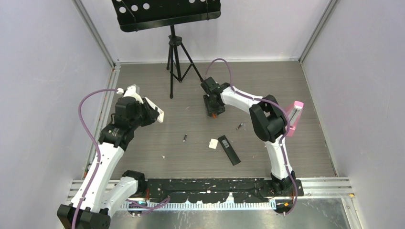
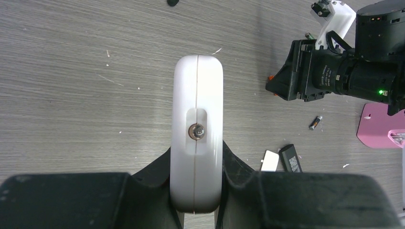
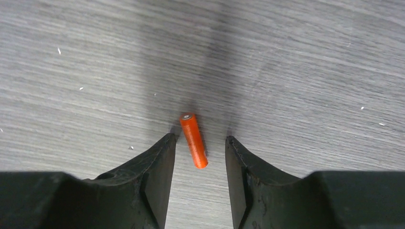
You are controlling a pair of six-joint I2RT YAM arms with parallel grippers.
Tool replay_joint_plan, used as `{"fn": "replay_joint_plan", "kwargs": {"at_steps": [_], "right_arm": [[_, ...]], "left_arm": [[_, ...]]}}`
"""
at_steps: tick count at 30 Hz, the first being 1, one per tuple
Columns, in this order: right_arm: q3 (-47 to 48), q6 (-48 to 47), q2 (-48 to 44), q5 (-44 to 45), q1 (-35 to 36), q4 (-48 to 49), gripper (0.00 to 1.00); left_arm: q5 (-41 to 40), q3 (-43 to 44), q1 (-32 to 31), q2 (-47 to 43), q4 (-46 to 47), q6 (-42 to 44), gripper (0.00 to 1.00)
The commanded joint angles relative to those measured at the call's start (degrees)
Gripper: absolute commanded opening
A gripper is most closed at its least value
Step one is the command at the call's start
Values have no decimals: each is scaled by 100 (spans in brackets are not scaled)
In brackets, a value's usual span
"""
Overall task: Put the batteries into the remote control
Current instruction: Adjust the battery at the center of the board, then pick up the battery from the center of the board, then load the battery into the remote control.
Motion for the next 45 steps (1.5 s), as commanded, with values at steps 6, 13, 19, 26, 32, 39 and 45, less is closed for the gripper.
{"fn": "replay_joint_plan", "kwargs": {"at_steps": [6,13,19,26,32,39,45], "right_arm": [[-110,-543,91,44,36,-150,41],[24,-529,281,263,27,-95,23],[-295,-266,22,458,18,318,4],[-1490,643,-1391,718,80,1750,0],[-2511,1951,-3413,880,389,2721,0],[-2627,2456,-4627,1843,1458,2938,1],[-2428,2699,-4829,2801,1907,2806,1]], "left_arm": [[127,-36,6,-111,320,-62,0],[182,-10,5,-101,336,-58,0],[572,-157,3,-98,649,-93,0],[1734,-1131,5,-91,2943,-1234,0],[1672,-2118,-557,493,6080,-2513,0],[1318,-2224,-1338,1327,7843,-3122,0],[1037,-2359,-1478,1516,8628,-3957,0]]}}
